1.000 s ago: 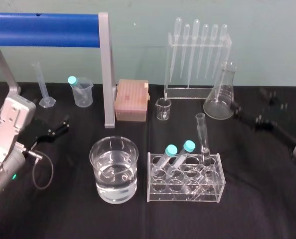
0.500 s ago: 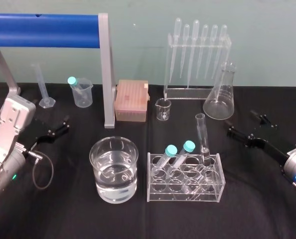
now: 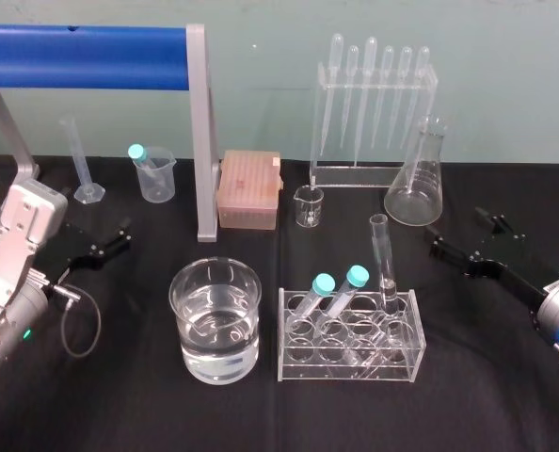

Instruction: Hold the test tube with one hand and immerse one end into the beaker, then return it to the test tube rack.

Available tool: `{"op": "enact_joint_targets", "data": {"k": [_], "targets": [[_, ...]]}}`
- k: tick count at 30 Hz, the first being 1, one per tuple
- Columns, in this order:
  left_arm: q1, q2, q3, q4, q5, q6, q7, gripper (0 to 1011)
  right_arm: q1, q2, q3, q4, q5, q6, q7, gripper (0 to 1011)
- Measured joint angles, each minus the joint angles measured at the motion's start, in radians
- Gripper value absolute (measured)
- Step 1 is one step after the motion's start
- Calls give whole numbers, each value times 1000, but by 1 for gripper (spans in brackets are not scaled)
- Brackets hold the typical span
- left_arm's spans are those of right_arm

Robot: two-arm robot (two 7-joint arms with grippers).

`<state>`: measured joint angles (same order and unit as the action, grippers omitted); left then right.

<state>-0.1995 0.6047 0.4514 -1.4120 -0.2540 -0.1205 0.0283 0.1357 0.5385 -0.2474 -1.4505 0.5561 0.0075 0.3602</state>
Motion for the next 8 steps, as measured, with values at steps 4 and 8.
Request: {"op": "enact_joint_targets", "data": {"k": [4, 8], "targets": [[0, 0, 0, 0, 0, 0, 0, 1000, -1, 0, 0, -1, -1, 0, -2, 1000], [0, 0, 0, 0, 0, 0, 0, 1000, -1, 1, 0, -1, -1, 1, -2, 1000]]}}
